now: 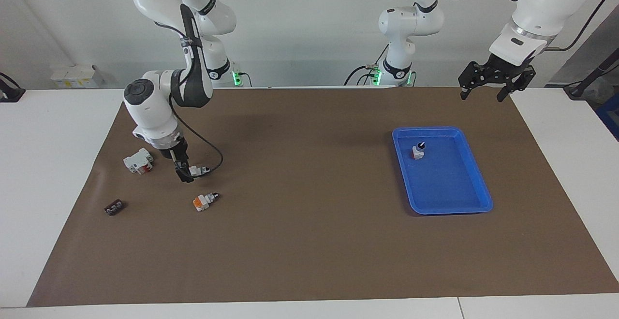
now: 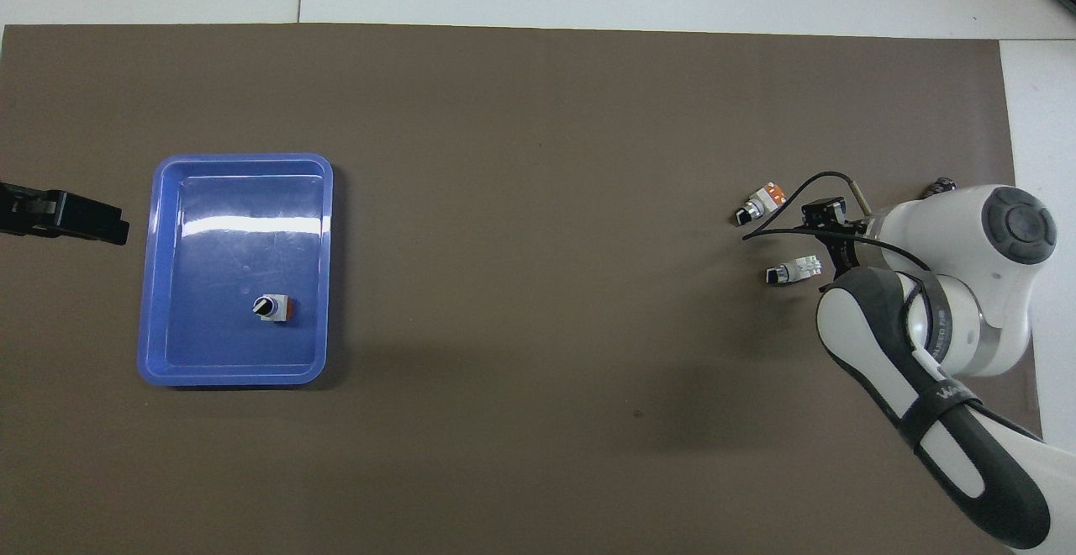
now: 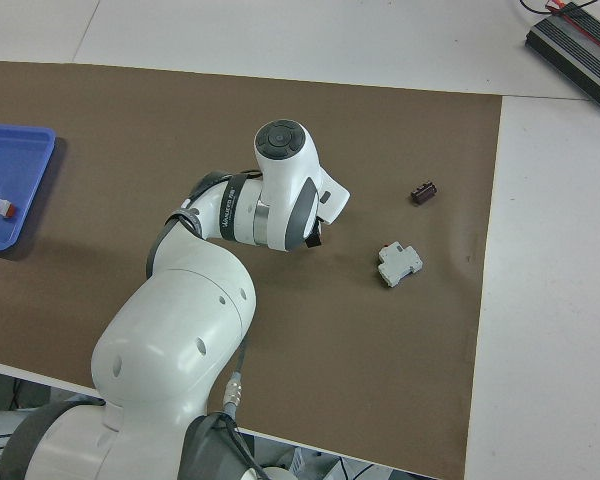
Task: Turn and place switch with both arms
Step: 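Lower the right gripper and grasp the white switch, then carry the switch with the right gripper toward the blue tray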
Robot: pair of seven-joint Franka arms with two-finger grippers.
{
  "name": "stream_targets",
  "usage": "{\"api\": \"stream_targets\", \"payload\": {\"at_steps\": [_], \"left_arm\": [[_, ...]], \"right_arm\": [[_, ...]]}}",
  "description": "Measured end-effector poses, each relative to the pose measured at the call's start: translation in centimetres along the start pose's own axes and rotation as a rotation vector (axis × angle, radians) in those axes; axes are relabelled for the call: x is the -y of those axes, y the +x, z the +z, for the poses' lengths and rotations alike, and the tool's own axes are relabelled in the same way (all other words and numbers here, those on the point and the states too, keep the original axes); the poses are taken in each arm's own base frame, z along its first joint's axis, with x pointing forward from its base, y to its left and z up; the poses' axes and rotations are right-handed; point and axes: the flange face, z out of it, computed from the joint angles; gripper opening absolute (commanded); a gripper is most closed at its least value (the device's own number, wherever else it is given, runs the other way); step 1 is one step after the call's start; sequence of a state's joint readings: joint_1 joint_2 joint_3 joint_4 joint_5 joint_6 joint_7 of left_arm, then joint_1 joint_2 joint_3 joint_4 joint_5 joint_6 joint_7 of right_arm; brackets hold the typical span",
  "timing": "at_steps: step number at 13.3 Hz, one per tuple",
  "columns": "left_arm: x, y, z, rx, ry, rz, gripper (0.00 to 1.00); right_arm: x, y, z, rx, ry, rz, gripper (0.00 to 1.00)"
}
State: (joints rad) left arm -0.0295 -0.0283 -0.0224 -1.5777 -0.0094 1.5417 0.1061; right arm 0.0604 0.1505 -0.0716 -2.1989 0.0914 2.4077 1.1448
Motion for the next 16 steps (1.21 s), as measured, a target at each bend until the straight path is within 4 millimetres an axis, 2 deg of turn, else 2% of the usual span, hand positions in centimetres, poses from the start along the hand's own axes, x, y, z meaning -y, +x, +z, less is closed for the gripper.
{"api": "stream_targets", "payload": {"at_steps": [3, 4, 5, 6, 7, 10, 12, 14, 16], "left_arm": [[0.0, 0.0, 0.0, 0.0, 0.0, 0.0, 1.0], [0.0, 0.0, 0.0, 0.0, 0.0, 0.0, 1.0], [0.0, 0.0, 0.0, 0.0, 0.0, 0.0, 1.0], [0.0, 0.0, 0.0, 0.0, 0.0, 0.0, 1.0], [0.0, 0.0, 0.0, 0.0, 0.0, 0.0, 1.0], [0.0, 0.0, 0.0, 0.0, 0.0, 0.0, 1.0], [0.0, 0.0, 0.0, 0.0, 0.0, 0.0, 1.0], [0.0, 0.0, 0.0, 0.0, 0.0, 0.0, 1.0], [0.0, 0.0, 0.0, 0.0, 0.0, 0.0, 1.0]], "right_arm": [[0.2, -0.2, 1.6, -0.002, 0.004, -0.001, 0.98], [0.1, -0.2, 2.3, -0.004, 0.003, -0.002, 0.93], [-0.1, -0.1, 2.9, -0.006, 0.002, -0.003, 0.74], [-0.2, -0.1, 3.3, -0.006, 0.0, -0.004, 0.22], [-0.3, -0.1, 3.5, -0.005, -0.003, -0.005, 0.0], [-0.4, -0.5, 3.6, 0.003, -0.018, -0.013, 0.0], [-0.2, -0.4, 2.9, 0.018, -0.046, -0.011, 0.0], [0.8, -0.1, 1.4, 0.037, -0.076, -0.012, 0.0], [2.5, -0.7, -1.0, 0.105, -0.067, 0.022, 0.0]]}}
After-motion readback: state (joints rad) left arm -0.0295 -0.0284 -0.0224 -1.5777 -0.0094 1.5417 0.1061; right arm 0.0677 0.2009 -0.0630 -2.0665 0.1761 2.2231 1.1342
